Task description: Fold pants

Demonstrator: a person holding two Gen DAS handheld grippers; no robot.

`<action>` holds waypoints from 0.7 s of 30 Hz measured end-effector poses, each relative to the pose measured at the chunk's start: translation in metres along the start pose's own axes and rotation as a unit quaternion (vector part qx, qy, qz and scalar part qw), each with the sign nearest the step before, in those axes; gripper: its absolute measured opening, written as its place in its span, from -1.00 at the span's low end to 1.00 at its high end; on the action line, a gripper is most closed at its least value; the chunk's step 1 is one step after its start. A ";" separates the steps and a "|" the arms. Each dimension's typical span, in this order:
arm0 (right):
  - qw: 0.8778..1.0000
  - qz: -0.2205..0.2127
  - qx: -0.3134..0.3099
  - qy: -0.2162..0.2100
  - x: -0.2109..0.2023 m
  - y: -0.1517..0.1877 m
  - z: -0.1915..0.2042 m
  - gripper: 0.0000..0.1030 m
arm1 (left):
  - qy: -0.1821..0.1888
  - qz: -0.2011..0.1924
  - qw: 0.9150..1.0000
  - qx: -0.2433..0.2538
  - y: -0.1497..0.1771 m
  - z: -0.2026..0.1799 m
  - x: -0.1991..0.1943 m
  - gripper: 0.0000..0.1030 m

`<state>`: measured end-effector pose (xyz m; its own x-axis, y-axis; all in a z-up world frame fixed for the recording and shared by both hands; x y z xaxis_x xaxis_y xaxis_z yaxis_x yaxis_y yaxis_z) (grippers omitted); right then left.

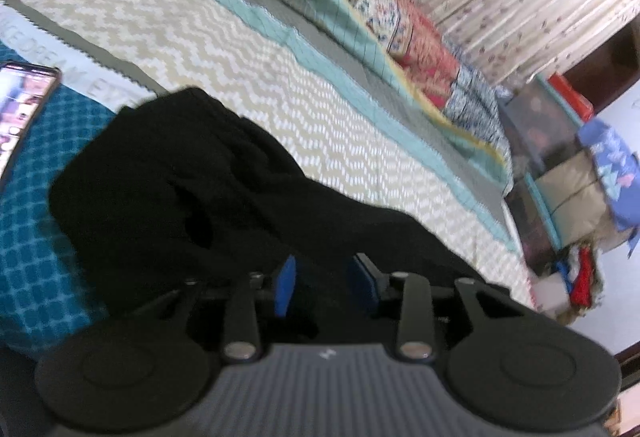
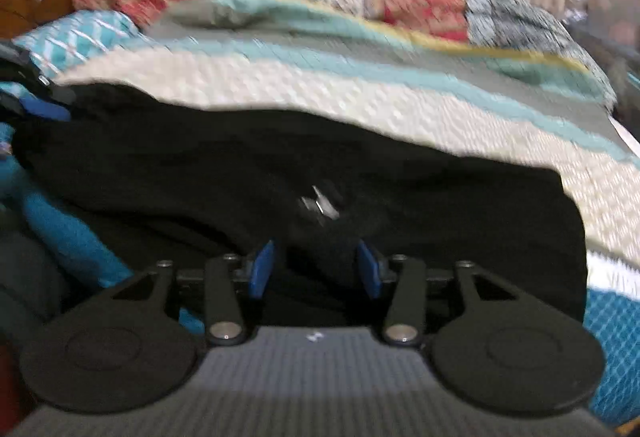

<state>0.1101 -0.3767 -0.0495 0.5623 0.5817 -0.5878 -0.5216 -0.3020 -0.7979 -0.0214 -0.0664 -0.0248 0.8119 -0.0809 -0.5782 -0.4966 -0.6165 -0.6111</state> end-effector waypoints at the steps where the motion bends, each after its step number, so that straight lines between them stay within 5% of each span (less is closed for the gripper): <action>1: 1.000 -0.012 0.009 -0.015 -0.007 -0.006 -0.001 -0.09 | 0.004 -0.008 1.000 -0.004 -0.001 0.002 -0.005 -0.35; 5: 0.994 -0.045 0.101 -0.012 -0.004 -0.023 -0.026 -0.23 | 0.005 -0.036 0.999 -0.014 -0.005 0.016 -0.024 -0.29; 8: 0.984 0.000 0.176 0.021 0.029 -0.015 -0.053 -0.37 | -0.007 -0.053 0.998 -0.025 -0.006 0.028 -0.038 -0.21; 9: 0.981 0.047 0.179 0.053 0.048 -0.004 -0.057 -0.40 | -0.012 -0.057 0.998 -0.029 -0.006 0.033 -0.043 -0.19; 13: 0.984 0.043 0.151 0.081 0.044 -0.014 -0.039 -0.39 | -0.039 -0.075 0.994 -0.062 0.001 0.061 -0.064 0.15; 15: 0.987 0.004 0.150 0.059 0.034 -0.027 -0.025 -0.39 | -0.038 -0.079 0.992 -0.090 0.008 0.075 -0.068 0.25; 17: 0.988 -0.008 0.152 0.016 0.036 -0.042 -0.007 -0.39 | -0.033 -0.074 0.990 -0.115 0.013 0.087 -0.064 0.56; 21: 0.981 0.041 0.167 -0.091 0.072 -0.060 0.045 -0.42 | -0.006 -0.066 0.986 -0.154 0.017 0.095 -0.044 0.73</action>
<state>0.1526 -0.2826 -0.0381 0.4018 0.7009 -0.5893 -0.7582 -0.1064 -0.6433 -0.0950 0.0015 -0.0611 0.8583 0.0235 -0.5126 -0.2696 -0.8293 -0.4895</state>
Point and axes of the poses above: each gripper's, at about its wrist camera, not at the fingertips, and x roughly the way its jaws point, z to its left, y to its underside, the point moved 3 cm from there along x, roughly the way its jaws point, and after that the axes turned 11 degrees about x, right-handed, at the moved point
